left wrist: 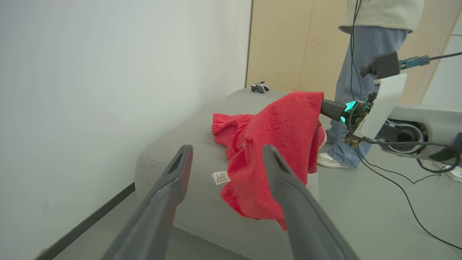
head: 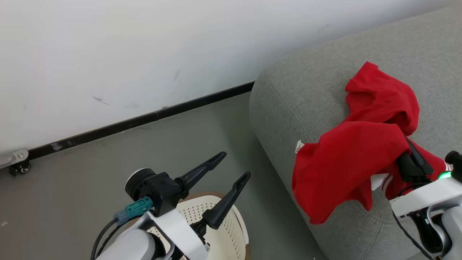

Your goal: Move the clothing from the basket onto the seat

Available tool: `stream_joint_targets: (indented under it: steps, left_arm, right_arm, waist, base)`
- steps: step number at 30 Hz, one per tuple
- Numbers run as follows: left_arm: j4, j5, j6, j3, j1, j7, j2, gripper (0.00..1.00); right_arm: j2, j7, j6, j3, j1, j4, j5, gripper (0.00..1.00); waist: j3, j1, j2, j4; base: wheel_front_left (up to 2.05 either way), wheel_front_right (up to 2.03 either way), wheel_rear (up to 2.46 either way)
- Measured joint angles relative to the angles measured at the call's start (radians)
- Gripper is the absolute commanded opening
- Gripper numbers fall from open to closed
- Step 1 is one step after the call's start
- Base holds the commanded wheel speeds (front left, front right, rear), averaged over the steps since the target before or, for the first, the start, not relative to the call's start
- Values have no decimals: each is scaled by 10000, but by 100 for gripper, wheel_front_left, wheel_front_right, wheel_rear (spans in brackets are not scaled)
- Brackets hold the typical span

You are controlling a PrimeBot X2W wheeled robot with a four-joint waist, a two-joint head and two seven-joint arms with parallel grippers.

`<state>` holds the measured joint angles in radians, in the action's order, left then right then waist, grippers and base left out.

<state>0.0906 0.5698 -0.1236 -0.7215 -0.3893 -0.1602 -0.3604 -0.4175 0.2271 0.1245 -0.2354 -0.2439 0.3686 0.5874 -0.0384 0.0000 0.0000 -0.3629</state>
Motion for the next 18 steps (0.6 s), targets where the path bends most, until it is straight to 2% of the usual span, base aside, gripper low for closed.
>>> stream_joint_targets:
  steps: [7, 18]
  left_arm:
    - [-113, 0, 2, 180, -12, 0, -107, 100]
    - [-560, -17, 107, 479, -157, 33, -485, 100]
  right_arm:
    - [-174, -290, 0, 136, -932, 50, 21, 0]
    - [-957, -738, 0, 1344, -3636, 694, 123, 0]
  waist:
    - [-267, 0, 0, 22]
    - [-823, 0, 0, 154]
  base:
    - [0, 0, 0]
    - [0, 0, 0]
